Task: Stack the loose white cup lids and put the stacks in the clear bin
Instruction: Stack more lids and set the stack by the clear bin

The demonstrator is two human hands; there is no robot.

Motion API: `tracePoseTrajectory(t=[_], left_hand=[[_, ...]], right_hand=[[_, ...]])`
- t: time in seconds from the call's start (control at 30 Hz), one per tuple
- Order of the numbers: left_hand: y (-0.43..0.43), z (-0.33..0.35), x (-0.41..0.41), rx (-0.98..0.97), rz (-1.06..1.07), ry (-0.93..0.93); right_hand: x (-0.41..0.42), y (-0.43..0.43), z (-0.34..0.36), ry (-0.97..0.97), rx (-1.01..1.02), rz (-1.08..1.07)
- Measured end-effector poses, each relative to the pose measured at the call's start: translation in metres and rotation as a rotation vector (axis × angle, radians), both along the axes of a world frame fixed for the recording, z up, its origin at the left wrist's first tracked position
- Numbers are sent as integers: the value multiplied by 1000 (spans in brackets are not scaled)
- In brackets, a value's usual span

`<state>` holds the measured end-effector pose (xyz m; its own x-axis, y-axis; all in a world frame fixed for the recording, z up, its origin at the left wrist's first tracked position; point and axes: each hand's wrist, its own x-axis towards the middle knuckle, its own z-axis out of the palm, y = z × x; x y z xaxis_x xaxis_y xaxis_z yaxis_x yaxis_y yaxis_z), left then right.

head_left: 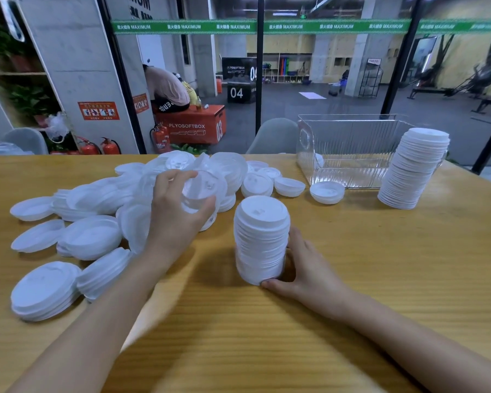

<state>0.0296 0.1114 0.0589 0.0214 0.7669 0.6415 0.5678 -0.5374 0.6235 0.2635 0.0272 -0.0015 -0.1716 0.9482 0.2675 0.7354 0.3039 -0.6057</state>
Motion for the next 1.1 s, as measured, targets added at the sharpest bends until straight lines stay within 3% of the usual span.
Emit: tracePoseTrajectory(t=[0.2, 0.47, 1.1], left_hand=[[-27, 15, 2, -125, -260, -172], [-42, 12, 15, -192, -424, -78], [-38, 1, 13, -190, -475, -10]], right_hand=[[-17, 1, 0, 69, 53, 11], [-2, -8, 13, 180, 280, -20], [0, -7, 18, -94, 498, 128]])
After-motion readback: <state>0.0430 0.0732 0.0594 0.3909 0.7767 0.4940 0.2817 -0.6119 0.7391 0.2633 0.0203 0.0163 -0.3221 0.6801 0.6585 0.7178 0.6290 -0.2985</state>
